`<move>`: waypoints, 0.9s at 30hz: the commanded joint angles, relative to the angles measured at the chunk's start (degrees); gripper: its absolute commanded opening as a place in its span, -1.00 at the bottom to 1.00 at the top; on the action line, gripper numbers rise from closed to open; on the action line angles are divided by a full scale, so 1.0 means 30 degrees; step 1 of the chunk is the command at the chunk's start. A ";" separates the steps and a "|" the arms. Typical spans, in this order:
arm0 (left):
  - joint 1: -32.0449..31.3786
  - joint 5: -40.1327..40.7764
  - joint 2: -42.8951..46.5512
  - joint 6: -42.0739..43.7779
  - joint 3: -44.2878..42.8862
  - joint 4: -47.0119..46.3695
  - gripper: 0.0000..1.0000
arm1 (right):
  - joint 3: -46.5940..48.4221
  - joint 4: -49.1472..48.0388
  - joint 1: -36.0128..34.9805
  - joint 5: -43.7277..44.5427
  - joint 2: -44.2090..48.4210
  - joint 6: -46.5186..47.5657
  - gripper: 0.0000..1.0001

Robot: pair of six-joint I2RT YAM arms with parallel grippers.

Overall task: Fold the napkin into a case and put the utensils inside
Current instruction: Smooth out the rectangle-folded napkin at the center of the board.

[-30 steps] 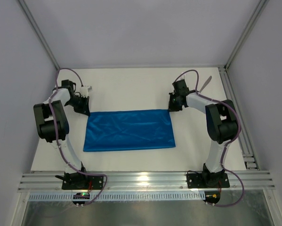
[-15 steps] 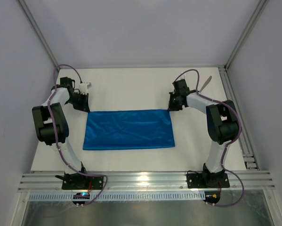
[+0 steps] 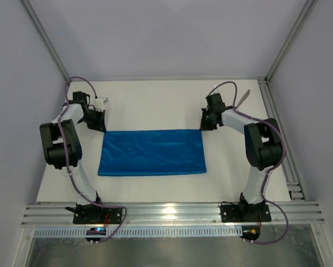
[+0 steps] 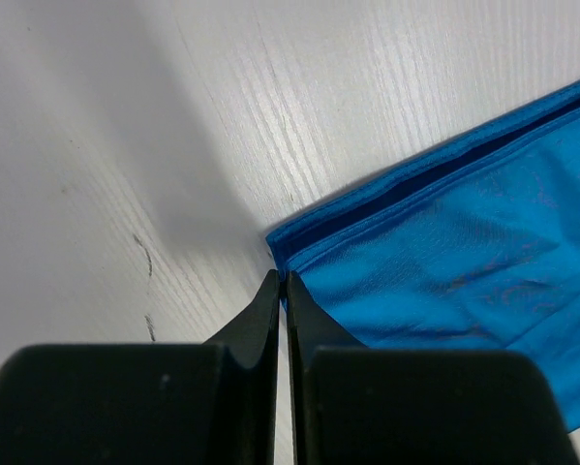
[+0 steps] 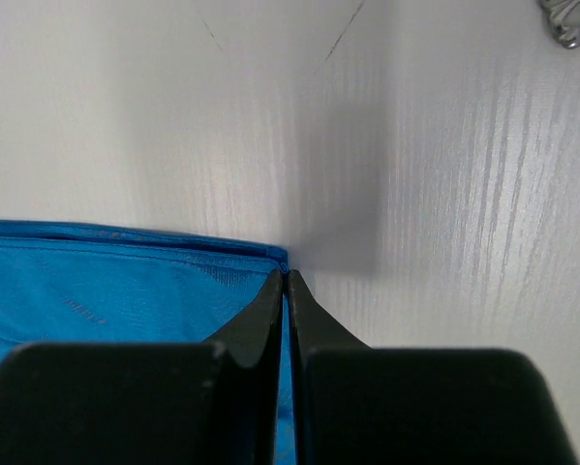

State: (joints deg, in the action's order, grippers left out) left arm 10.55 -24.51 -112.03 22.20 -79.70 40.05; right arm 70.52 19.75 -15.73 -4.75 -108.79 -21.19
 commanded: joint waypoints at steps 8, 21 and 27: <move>-0.0058 0.0407 -0.0566 -0.0602 -0.0913 -0.1340 -1.00 | 0.0691 -0.0635 0.0203 0.0297 0.0054 -0.0173 -0.92; -0.0146 0.0788 -0.0249 -0.0514 -0.1060 -0.1193 -0.14 | 0.1394 0.0184 0.0232 0.0266 -0.0269 0.0207 -0.49; -0.0146 0.1022 0.1304 -0.0514 -0.0944 -0.0813 0.03 | 0.1806 0.1647 0.0233 0.0997 0.1310 0.0618 -0.21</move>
State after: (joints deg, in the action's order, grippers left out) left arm 10.35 -21.93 -113.58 20.99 -80.73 37.98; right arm 73.54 22.28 -15.25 -3.90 -109.97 -20.45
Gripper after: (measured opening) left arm 0.512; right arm 0.383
